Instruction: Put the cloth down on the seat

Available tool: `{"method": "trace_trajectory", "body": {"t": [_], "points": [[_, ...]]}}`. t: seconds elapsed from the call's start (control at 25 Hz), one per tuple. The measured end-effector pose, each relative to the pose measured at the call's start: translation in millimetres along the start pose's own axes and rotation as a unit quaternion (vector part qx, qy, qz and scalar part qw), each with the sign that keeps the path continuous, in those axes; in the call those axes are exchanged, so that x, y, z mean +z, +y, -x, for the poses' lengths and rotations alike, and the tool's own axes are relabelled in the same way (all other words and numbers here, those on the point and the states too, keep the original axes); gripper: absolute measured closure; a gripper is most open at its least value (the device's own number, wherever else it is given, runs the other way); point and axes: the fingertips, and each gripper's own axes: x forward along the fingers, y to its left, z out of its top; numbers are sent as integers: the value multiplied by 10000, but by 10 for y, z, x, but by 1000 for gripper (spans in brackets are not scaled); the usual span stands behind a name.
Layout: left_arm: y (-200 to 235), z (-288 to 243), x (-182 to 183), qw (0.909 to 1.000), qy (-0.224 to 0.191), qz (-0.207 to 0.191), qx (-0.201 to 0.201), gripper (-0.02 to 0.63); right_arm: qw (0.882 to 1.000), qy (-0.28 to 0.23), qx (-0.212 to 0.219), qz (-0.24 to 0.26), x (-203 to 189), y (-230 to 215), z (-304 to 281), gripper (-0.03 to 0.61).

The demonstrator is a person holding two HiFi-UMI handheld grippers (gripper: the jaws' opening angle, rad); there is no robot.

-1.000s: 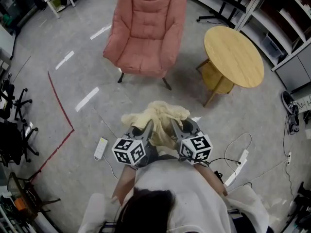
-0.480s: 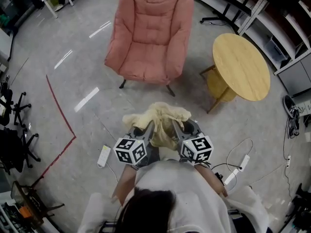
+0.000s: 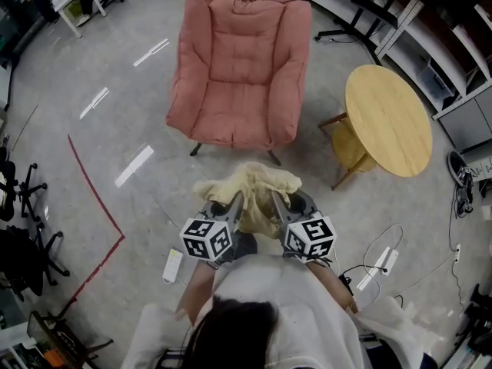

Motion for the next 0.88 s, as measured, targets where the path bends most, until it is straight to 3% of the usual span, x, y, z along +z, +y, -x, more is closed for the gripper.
{"method": "trace_trajectory", "body": {"t": [0.44, 0.88], "points": [[452, -298, 387, 9994, 100, -126, -291, 554, 9994, -117, -310, -27, 190, -45, -570, 497], [631, -308, 563, 9996, 40, -155, -243, 554, 9995, -90, -259, 125, 305, 50, -802, 497]]}}
